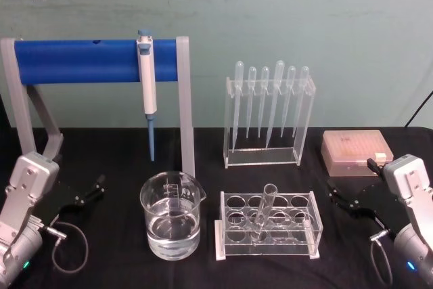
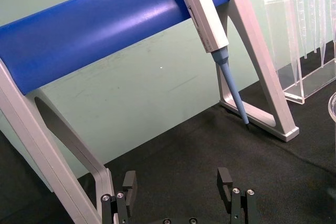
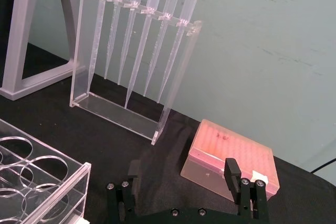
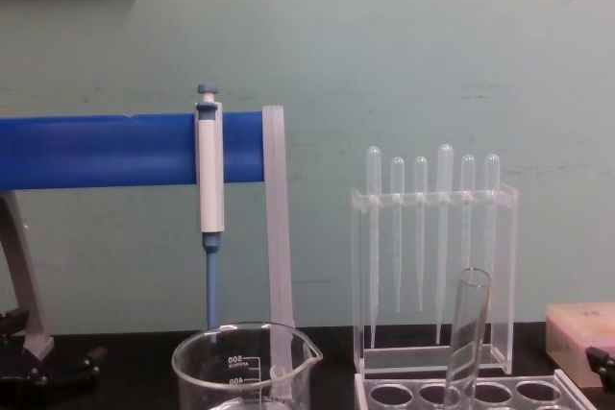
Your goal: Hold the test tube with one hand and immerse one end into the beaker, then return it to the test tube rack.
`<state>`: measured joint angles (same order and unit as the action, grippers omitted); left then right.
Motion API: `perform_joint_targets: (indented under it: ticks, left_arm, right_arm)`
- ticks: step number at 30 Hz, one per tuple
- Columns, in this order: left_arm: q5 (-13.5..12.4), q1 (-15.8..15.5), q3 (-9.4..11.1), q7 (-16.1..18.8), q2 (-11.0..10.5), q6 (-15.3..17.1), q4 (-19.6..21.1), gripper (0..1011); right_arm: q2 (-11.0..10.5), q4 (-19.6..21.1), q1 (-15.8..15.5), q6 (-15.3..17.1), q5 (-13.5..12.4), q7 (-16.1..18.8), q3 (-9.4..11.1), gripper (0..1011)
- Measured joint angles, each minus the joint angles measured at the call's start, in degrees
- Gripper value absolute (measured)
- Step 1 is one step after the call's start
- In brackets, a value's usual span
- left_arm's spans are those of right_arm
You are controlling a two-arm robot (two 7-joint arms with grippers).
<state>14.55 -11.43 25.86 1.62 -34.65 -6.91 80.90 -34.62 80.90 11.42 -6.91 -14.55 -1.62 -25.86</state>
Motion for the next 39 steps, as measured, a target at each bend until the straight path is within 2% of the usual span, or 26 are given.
perform_joint_targets:
  ticks: [39]
  left_arm:
    - [0.00,0.00,0.00,0.00,0.00,0.00,0.00,1000]
  right_arm:
    - [-0.03,0.00,0.02,0.01,0.01,0.02,0.02,1000]
